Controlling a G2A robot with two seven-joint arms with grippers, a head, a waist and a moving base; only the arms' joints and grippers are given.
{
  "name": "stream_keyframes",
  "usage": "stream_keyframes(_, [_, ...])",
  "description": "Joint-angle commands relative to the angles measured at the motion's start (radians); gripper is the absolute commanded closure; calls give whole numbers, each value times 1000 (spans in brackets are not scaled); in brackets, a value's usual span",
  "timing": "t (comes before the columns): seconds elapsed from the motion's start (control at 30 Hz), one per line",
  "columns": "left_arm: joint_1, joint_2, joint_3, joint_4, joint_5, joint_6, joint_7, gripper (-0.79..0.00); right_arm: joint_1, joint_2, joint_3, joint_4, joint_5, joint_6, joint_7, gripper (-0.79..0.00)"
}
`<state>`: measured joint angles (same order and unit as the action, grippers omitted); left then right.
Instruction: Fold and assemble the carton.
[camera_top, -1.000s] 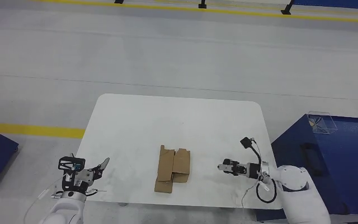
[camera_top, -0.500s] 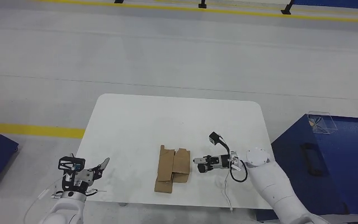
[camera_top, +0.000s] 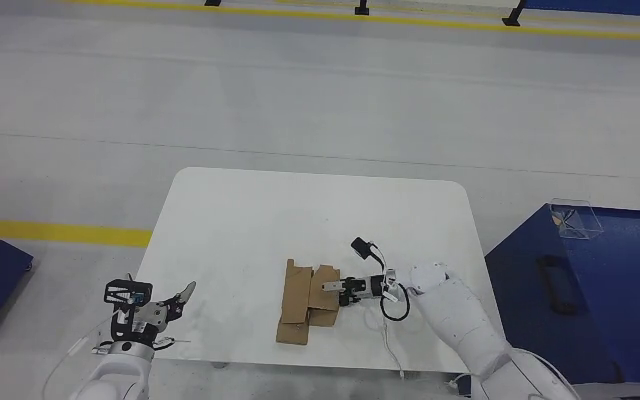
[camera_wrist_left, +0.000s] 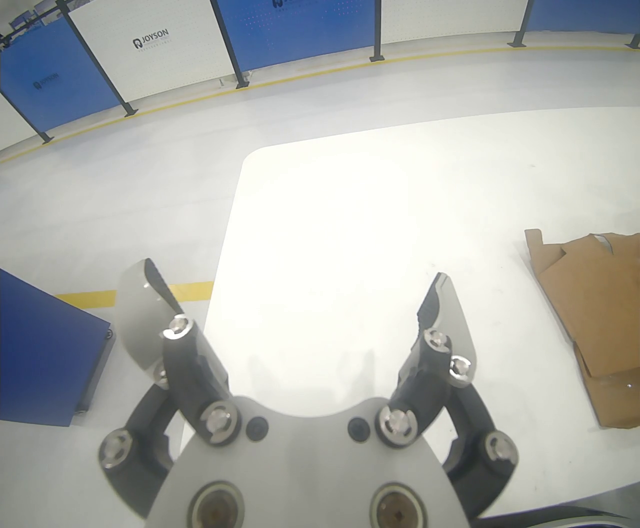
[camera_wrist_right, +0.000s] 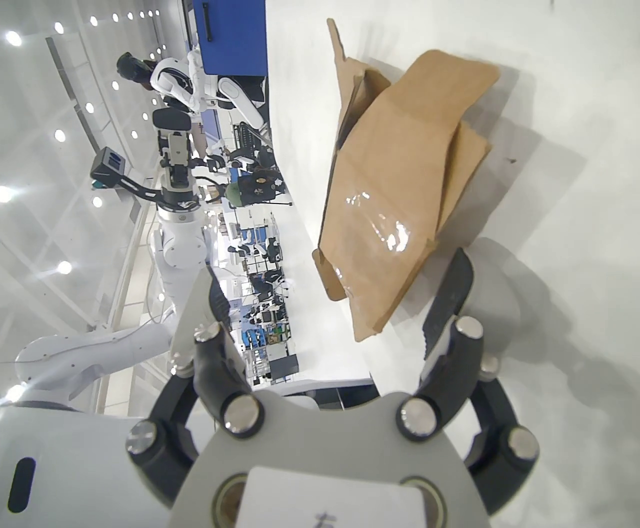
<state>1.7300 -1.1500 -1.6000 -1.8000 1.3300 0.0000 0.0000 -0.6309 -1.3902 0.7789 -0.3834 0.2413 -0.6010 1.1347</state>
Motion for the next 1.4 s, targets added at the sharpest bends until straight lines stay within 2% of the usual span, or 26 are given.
stream_keyframes(0.0, [0, 0, 0, 0, 0, 0, 0, -785, 10, -15, -15, 24, -21, -2, -32, -385])
stream_keyframes(0.17, [0, 0, 0, 0, 0, 0, 0, -785, 30, -51, -51, 70, -69, 18, -88, -363])
stream_keyframes(0.23, [0, 0, 0, 0, 0, 0, 0, -785, 35, -63, -58, 87, -77, 14, -102, -225])
stream_keyframes(0.27, [0, 0, 0, 0, 0, 0, 0, -785, 37, -68, -58, 95, -73, 9, -101, 0])
stream_keyframes(0.5, [0, 0, 0, 0, 0, 0, 0, -785, 54, -77, -34, 137, -20, -98, -36, 0])
stream_keyframes(0.6, [0, 0, 0, 0, 0, 0, 0, -785, 66, -66, -16, 95, 24, -93, -8, 0])
stream_keyframes(0.7, [0, 0, 0, 0, 0, 0, 0, -785, 72, -31, 6, -29, 85, -54, 31, 0])
stream_keyframes(0.8, [0, 0, 0, 0, 0, 0, 0, -785, 65, 34, 39, -220, 113, -27, 58, 0])
stream_keyframes(0.97, [0, 0, 0, 0, 0, 0, 0, -785, -11, 178, 186, -683, 150, 110, 195, 0])
stream_keyframes(1.1, [0, 0, 0, 0, 0, 0, 0, -785, -151, 271, 354, -1051, 145, 177, 262, 0])
stream_keyframes(1.23, [0, 0, 0, 0, 0, 0, 0, -785, -277, 324, 483, -1316, 171, 215, 300, 0])
stream_keyframes(1.37, [0, 0, 0, 0, 0, 0, 0, -785, -367, 353, 575, -1453, 223, 201, 285, 0])
